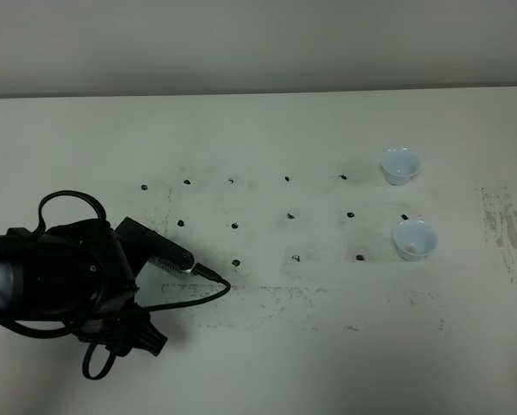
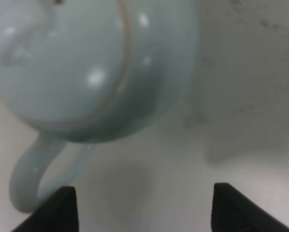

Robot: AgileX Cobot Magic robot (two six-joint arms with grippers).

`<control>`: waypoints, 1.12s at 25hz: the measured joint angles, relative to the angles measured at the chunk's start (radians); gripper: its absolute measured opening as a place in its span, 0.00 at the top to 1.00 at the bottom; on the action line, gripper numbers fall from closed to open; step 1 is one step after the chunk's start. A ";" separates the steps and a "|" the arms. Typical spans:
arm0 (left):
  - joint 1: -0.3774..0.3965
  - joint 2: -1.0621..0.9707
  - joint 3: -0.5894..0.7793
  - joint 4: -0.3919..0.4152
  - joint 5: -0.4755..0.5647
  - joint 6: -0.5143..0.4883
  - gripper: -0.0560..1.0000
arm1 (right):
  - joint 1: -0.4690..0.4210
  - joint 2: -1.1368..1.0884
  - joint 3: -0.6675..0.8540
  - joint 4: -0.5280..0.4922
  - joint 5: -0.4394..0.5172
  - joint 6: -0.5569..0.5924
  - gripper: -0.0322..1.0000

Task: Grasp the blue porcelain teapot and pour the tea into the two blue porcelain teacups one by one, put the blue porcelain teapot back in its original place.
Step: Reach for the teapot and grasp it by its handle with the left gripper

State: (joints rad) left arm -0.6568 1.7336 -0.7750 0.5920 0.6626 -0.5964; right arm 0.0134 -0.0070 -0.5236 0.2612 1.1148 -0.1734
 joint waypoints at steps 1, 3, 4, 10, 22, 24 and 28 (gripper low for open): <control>0.000 0.000 0.000 0.008 0.003 -0.014 0.38 | 0.000 0.000 0.000 0.000 0.000 0.000 0.76; 0.000 0.000 0.000 0.018 0.014 -0.026 0.38 | 0.000 0.000 0.000 0.000 0.000 0.000 0.76; 0.000 0.000 0.000 0.018 0.020 -0.029 0.38 | 0.000 0.000 0.000 0.000 0.000 0.000 0.76; 0.000 -0.026 0.000 -0.053 0.033 -0.027 0.38 | 0.000 0.000 0.000 0.000 0.000 0.000 0.76; 0.055 -0.392 -0.105 -0.513 0.337 0.523 0.38 | 0.000 0.000 0.000 0.000 0.000 0.000 0.76; 0.074 -0.419 -0.147 -0.530 0.423 0.596 0.38 | 0.000 0.000 0.000 0.000 0.000 0.000 0.76; 0.154 -0.431 -0.173 -0.443 0.528 0.651 0.38 | 0.000 0.000 0.000 0.000 0.000 0.000 0.76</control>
State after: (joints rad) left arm -0.5030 1.3022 -0.9484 0.1492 1.1909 0.0548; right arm 0.0134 -0.0070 -0.5236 0.2612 1.1148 -0.1734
